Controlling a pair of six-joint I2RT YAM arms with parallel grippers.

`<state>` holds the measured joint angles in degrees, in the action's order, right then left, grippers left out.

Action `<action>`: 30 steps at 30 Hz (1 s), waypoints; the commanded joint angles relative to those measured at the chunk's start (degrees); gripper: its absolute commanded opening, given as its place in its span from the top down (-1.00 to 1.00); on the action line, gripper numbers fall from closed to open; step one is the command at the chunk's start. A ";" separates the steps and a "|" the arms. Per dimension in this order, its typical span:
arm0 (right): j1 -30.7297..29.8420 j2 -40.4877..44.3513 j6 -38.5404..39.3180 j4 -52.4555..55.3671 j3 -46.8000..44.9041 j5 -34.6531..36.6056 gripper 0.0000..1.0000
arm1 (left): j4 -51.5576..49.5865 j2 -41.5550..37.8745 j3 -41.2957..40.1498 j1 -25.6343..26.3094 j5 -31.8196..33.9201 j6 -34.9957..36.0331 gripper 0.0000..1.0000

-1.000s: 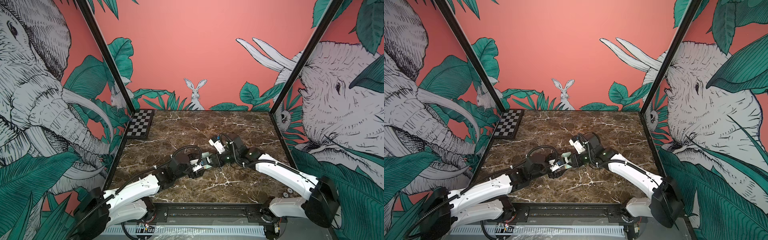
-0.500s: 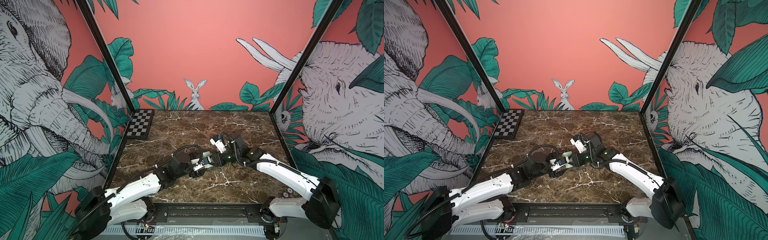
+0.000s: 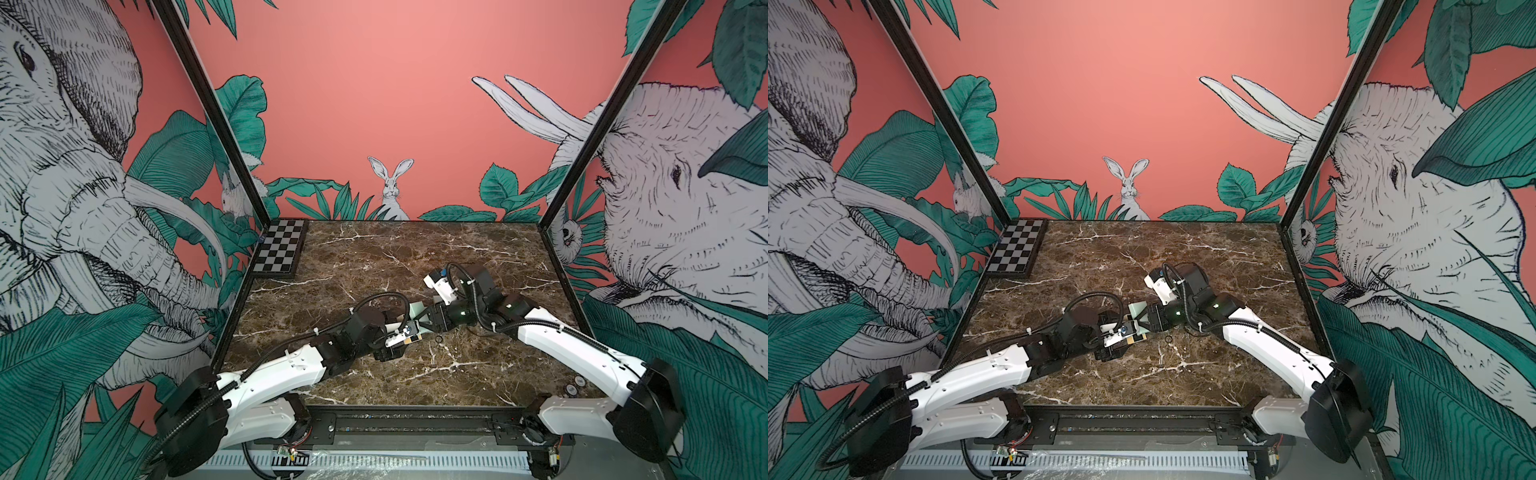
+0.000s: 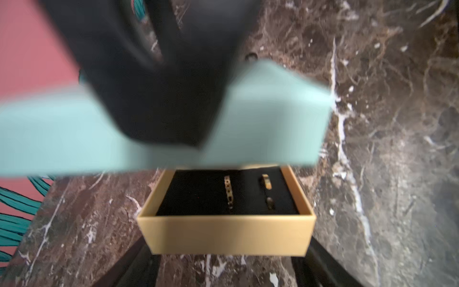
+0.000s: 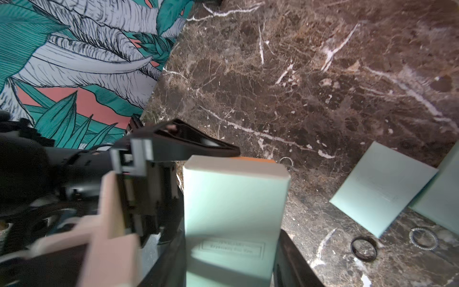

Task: Take the rings out of the lift-off lid box
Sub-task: Open the lid on the jewelry box, then place the lid at the center of the board.

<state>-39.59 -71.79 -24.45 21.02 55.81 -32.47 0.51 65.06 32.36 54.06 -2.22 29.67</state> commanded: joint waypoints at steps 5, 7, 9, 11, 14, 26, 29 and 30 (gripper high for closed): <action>0.88 2.01 0.78 0.79 1.70 3.71 0.33 | -3.08 -0.27 -0.30 0.17 2.14 -1.28 0.21; 0.83 0.45 0.96 2.75 2.11 6.00 0.34 | -4.33 -0.07 1.01 0.17 1.72 -3.47 0.21; 0.86 -1.43 1.50 5.17 2.76 8.16 0.34 | -6.05 -0.07 1.86 0.17 2.08 -6.04 0.20; 0.91 -2.46 1.51 6.32 2.57 10.93 0.34 | -5.26 -0.77 1.16 0.17 2.35 -7.70 0.19; 0.84 -2.61 0.90 8.05 1.98 16.52 0.34 | -5.92 -3.01 0.98 0.17 0.63 -10.28 0.18; 1.29 -5.26 -2.62 19.40 -0.10 37.23 0.34 | -6.13 -2.03 0.65 3.05 16.91 -26.17 0.22; 1.45 -5.31 -5.21 20.78 -1.77 41.50 0.33 | -3.10 -1.82 -1.07 3.92 24.15 -35.39 0.23; 1.60 -5.53 -5.70 20.99 -2.25 41.90 0.33 | -1.61 -2.17 -2.15 4.34 26.74 -37.97 0.21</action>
<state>-38.57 -77.03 -27.07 38.54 54.94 3.01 -4.16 63.75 31.57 57.52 13.72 3.60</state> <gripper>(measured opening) 0.494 0.779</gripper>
